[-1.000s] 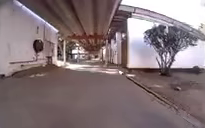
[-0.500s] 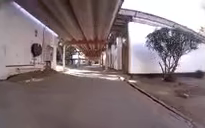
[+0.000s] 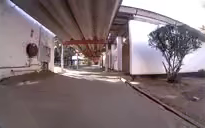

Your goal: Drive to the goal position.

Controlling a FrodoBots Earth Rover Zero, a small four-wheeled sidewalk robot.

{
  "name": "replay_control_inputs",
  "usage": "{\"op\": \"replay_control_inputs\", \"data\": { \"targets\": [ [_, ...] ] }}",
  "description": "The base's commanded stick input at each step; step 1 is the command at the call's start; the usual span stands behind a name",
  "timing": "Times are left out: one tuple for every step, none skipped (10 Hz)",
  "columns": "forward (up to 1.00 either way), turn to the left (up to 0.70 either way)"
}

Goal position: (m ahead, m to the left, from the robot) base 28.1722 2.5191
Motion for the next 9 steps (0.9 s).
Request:
{"op": "replay_control_inputs", "data": {
  "targets": [
    [0.70, 0.00],
    [0.70, 0.00],
    [0.70, 0.00],
    [0.70, 0.00],
    [0.70, 0.00],
    [0.70, 0.00],
    [0.70, 0.00],
    [0.70, 0.00],
    [0.70, 0.00]
  ]
}}
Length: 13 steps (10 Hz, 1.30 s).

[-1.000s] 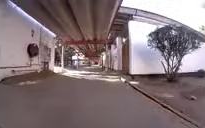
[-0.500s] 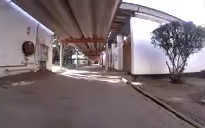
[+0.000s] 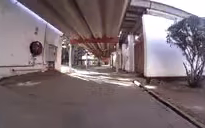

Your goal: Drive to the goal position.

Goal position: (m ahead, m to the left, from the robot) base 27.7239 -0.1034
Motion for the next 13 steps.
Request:
{"op": "replay_control_inputs", "data": {
  "targets": [
    [0.70, 0.00],
    [0.70, 0.00],
    [0.70, 0.00],
    [0.70, 0.00],
    [0.70, 0.00],
    [0.70, 0.00],
    [0.70, 0.00],
    [0.70, 0.00],
    [0.70, 0.00],
    [0.70, 0.00],
    [0.70, 0.00],
    [0.70, 0.00],
    [0.70, 0.00]
  ]
}}
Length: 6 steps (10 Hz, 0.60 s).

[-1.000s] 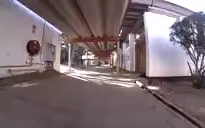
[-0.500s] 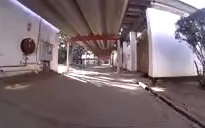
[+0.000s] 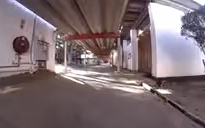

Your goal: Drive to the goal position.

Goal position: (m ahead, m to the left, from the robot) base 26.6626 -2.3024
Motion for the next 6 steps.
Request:
{"op": "replay_control_inputs", "data": {
  "targets": [
    [0.70, 0.00],
    [0.70, 0.00],
    [0.70, 0.00],
    [0.70, 0.00],
    [0.70, 0.00],
    [0.70, 0.00]
  ]
}}
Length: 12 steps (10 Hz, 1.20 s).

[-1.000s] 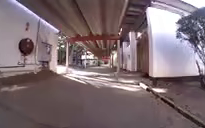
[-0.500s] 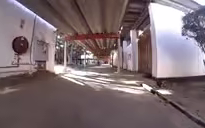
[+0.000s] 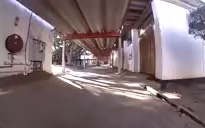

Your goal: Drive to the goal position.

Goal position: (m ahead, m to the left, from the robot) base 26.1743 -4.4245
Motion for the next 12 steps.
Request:
{"op": "replay_control_inputs", "data": {
  "targets": [
    [0.70, 0.00],
    [0.70, 0.00],
    [0.70, 0.00],
    [0.70, 0.00],
    [0.70, 0.00],
    [0.70, 0.00],
    [0.70, 0.00],
    [0.70, 0.00],
    [0.70, 0.00],
    [0.70, 0.00],
    [0.70, 0.00],
    [0.70, 0.00]
  ]
}}
